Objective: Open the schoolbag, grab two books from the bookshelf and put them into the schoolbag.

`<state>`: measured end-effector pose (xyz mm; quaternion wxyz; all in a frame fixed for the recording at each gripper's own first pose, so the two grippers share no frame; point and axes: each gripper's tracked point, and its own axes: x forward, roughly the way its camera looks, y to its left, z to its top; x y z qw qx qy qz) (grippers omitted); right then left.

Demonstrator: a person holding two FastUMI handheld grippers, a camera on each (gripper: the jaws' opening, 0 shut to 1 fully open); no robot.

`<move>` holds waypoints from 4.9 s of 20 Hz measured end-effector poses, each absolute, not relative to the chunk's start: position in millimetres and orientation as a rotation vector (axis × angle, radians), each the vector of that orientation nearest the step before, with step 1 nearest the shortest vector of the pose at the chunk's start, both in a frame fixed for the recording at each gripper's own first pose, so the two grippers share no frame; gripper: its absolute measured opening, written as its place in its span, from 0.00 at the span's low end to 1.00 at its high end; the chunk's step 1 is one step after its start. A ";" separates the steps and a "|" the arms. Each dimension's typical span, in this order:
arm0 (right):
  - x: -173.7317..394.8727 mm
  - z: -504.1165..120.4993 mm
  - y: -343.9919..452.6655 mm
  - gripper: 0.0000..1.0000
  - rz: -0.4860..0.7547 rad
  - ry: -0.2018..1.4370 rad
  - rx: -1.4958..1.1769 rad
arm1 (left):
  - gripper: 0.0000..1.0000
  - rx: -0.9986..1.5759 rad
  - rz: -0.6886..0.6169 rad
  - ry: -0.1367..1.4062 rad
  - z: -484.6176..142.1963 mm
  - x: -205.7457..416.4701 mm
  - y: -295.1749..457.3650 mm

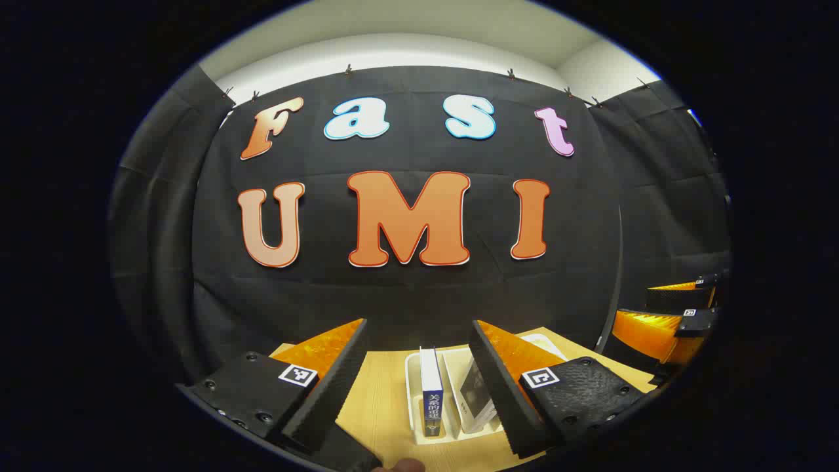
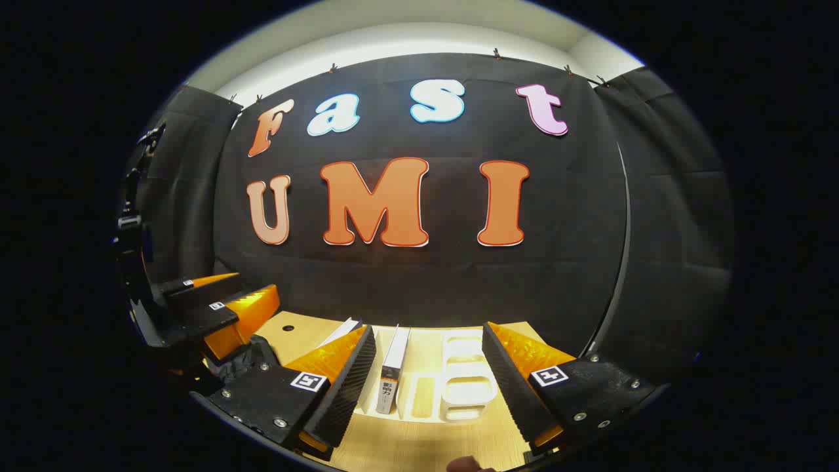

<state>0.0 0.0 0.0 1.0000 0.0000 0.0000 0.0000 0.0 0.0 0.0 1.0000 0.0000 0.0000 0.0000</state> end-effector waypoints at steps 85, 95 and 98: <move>118.5 -49.3 62.8 0.97 0.159 0.174 -0.133 | 0.09 0.749 -0.039 0.874 -347.0 -74.8 159.2; 129.4 -59.4 124.2 0.98 0.197 0.364 -0.142 | 0.07 0.488 -0.288 0.989 -306.0 -64.2 181.9; 138.0 -64.4 132.6 0.97 0.198 0.413 -0.155 | 0.07 0.446 -0.335 1.004 -286.8 -61.7 188.1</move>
